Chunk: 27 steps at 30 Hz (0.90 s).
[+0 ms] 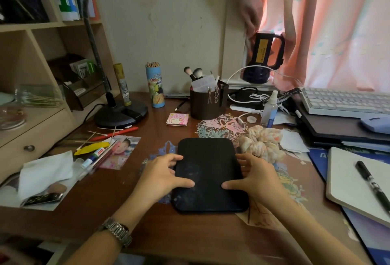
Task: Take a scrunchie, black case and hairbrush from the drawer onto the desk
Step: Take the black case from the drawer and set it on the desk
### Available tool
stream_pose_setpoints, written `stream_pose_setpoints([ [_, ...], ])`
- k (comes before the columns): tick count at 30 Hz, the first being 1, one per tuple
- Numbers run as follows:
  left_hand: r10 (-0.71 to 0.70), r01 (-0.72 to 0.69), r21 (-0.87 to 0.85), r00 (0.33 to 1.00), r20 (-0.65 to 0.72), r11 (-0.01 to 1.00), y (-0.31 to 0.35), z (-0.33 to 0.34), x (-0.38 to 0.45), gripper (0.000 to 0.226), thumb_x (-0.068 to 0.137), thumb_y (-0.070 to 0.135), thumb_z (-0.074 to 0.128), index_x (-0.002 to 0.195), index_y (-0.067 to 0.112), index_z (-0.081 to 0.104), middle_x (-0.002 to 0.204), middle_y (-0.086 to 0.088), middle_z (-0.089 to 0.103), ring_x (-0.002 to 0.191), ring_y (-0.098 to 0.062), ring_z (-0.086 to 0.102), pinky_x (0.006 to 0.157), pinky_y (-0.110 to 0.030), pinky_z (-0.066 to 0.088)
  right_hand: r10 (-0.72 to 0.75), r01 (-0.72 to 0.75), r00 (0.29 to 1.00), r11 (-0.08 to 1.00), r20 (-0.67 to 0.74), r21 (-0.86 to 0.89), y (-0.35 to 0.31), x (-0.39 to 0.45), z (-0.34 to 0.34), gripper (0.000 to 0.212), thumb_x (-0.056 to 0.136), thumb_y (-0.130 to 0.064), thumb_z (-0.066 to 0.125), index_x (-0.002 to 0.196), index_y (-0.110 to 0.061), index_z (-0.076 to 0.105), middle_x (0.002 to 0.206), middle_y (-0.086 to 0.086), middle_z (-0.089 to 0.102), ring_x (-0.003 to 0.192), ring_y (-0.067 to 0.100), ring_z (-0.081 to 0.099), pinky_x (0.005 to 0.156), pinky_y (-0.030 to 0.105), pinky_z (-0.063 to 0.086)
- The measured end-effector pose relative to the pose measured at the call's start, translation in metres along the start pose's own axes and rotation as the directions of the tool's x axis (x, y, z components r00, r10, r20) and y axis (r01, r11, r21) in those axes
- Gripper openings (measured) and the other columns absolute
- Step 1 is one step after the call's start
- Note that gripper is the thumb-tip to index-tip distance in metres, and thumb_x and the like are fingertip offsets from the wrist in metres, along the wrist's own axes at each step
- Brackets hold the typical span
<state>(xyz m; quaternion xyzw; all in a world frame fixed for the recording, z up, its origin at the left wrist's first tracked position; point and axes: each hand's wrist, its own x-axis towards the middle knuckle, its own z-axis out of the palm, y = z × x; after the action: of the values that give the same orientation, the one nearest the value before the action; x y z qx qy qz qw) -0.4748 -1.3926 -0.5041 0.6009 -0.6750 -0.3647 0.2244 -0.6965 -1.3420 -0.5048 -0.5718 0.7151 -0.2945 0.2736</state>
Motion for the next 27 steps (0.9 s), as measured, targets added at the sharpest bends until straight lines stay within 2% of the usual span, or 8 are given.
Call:
stream_pose_setpoints([
  [7, -0.004, 0.004, 0.073, 1.000, 0.003, 0.997, 0.004, -0.002, 0.001, 0.086, 0.055, 0.034, 0.088, 0.130, 0.026, 0.048, 0.129, 0.001, 0.058, 0.106, -0.015, 0.059, 0.092, -0.032, 0.051, 0.003, 0.001, 0.999, 0.992, 0.038, -0.125, -0.007, 0.001, -0.002, 0.086, 0.061, -0.033, 0.087, 0.135, -0.018, 0.046, 0.133, 0.003, 0.055, 0.118, 0.019, 0.055, 0.096, 0.033, 0.051],
  [12, 0.006, -0.016, 0.186, 0.999, 0.054, 0.982, 0.005, -0.006, 0.003, 0.086, 0.060, 0.042, 0.084, 0.133, 0.026, 0.043, 0.131, 0.003, 0.053, 0.099, -0.009, 0.053, 0.087, -0.027, 0.047, -0.016, 0.057, 0.988, 0.964, 0.153, -0.261, -0.016, 0.003, -0.010, 0.088, 0.067, -0.038, 0.081, 0.140, -0.019, 0.034, 0.136, 0.005, 0.050, 0.119, 0.021, 0.052, 0.096, 0.033, 0.049],
  [14, 0.022, -0.039, 0.223, 0.997, 0.081, 0.974, 0.007, -0.011, 0.001, 0.081, 0.065, 0.046, 0.079, 0.134, 0.027, 0.041, 0.129, 0.004, 0.053, 0.102, -0.010, 0.054, 0.090, -0.029, 0.047, -0.006, 0.068, 0.983, 0.939, 0.182, -0.336, -0.020, 0.006, -0.015, 0.086, 0.071, -0.041, 0.078, 0.141, -0.019, 0.034, 0.133, 0.005, 0.052, 0.116, 0.020, 0.054, 0.095, 0.032, 0.049],
  [16, 0.053, -0.074, 0.274, 0.995, 0.084, 0.959, 0.009, -0.017, -0.001, 0.073, 0.074, 0.052, 0.069, 0.135, 0.026, 0.040, 0.126, 0.004, 0.055, 0.107, -0.012, 0.055, 0.095, -0.035, 0.048, 0.004, 0.071, 0.984, 0.905, 0.176, -0.419, -0.025, 0.009, -0.021, 0.074, 0.074, -0.046, 0.073, 0.136, -0.020, 0.042, 0.126, 0.003, 0.058, 0.109, 0.019, 0.056, 0.090, 0.031, 0.050],
  [19, 0.139, -0.134, 0.499, 0.990, 0.027, 0.856, 0.010, -0.030, -0.009, 0.063, 0.083, 0.059, 0.052, 0.135, 0.025, 0.039, 0.127, 0.002, 0.056, 0.114, -0.015, 0.054, 0.097, -0.037, 0.047, -0.040, 0.100, 0.992, 0.827, 0.120, -0.554, -0.035, 0.011, -0.029, 0.052, 0.076, -0.051, 0.068, 0.116, -0.021, 0.055, 0.106, -0.001, 0.064, 0.093, 0.017, 0.059, 0.079, 0.030, 0.053],
  [22, 0.217, -0.164, 0.668, 0.976, 0.004, 0.726, 0.011, -0.045, -0.016, 0.055, 0.086, 0.060, 0.045, 0.130, 0.028, 0.045, 0.131, 0.002, 0.054, 0.119, -0.016, 0.049, 0.099, -0.037, 0.043, -0.079, 0.131, 0.991, 0.750, 0.109, -0.648, -0.046, 0.009, -0.035, 0.035, 0.081, -0.049, 0.063, 0.102, -0.021, 0.059, 0.097, 0.000, 0.063, 0.086, 0.016, 0.060, 0.078, 0.034, 0.056],
  [25, 0.272, -0.177, 0.757, 0.962, -0.001, 0.629, 0.011, -0.064, -0.026, 0.050, 0.089, 0.057, 0.043, 0.128, 0.027, 0.049, 0.131, 0.004, 0.054, 0.123, -0.016, 0.046, 0.102, -0.035, 0.037, -0.134, 0.170, 0.985, 0.678, 0.107, -0.716, -0.059, 0.004, -0.035, 0.030, 0.083, -0.049, 0.061, 0.095, -0.022, 0.058, 0.090, -0.001, 0.062, 0.082, 0.016, 0.060, 0.076, 0.034, 0.056],
  [27, 0.305, -0.171, 0.797, 0.952, -0.018, 0.580, 0.006, -0.077, -0.032, 0.050, 0.088, 0.059, 0.043, 0.127, 0.028, 0.051, 0.133, 0.004, 0.054, 0.125, -0.015, 0.045, 0.103, -0.034, 0.035, -0.162, 0.199, 0.979, 0.630, 0.123, -0.751, -0.067, 0.000, -0.032, 0.033, 0.083, -0.050, 0.059, 0.098, -0.021, 0.060, 0.089, -0.001, 0.060, 0.082, 0.016, 0.060, 0.075, 0.033, 0.056],
])
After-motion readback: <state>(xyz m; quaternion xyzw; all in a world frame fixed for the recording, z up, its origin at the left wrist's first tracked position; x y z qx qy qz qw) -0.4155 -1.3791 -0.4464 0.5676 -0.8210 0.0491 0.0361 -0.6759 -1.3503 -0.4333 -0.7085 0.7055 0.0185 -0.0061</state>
